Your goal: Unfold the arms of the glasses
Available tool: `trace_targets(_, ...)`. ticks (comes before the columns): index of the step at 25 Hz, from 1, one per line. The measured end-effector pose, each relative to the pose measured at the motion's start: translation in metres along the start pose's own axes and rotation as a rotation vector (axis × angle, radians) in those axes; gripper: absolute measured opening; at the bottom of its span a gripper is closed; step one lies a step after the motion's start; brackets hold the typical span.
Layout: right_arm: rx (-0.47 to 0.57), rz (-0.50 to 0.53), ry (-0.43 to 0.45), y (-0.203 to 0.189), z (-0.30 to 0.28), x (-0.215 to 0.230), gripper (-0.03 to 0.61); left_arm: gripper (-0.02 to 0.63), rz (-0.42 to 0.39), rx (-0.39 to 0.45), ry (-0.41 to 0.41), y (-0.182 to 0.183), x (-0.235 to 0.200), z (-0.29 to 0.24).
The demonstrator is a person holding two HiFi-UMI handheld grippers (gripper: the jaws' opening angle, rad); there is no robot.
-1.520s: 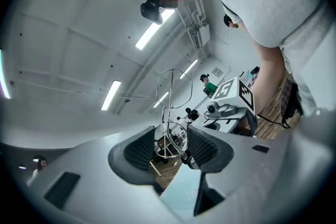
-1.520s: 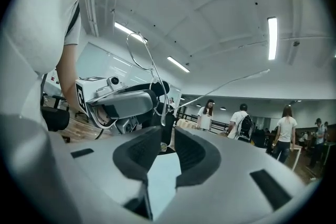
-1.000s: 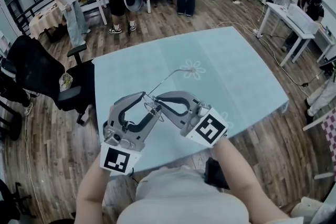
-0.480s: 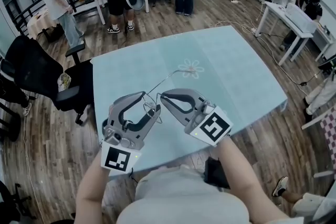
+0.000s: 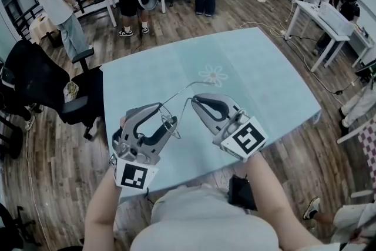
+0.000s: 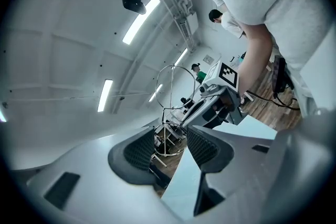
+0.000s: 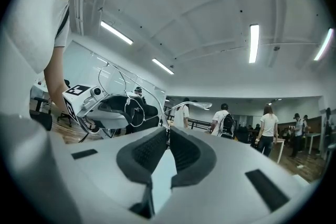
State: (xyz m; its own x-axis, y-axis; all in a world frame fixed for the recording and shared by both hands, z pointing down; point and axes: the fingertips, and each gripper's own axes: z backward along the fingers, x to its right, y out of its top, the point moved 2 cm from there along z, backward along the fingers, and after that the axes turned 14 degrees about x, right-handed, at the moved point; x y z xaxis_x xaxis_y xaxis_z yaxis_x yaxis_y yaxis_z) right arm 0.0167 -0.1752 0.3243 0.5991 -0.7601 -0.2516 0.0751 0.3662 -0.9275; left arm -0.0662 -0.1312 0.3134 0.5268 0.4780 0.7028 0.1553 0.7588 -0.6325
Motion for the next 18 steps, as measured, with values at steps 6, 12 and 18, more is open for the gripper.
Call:
trace_targets(6, -0.003, -0.001, -0.052, -0.003, 0.012, 0.014, 0.021, 0.201, -0.072, -0.051, -0.020, -0.018, 0.006, 0.000)
trace_targets(12, -0.028, 0.002, -0.101, -0.006, 0.030, 0.026, 0.021, 0.201, -0.133, -0.123, -0.013, -0.032, 0.008, -0.003)
trace_targets(18, -0.036, -0.002, -0.075, -0.012, 0.032, 0.011, 0.021, 0.200, -0.240, -0.131, -0.003, -0.039, 0.001, 0.005)
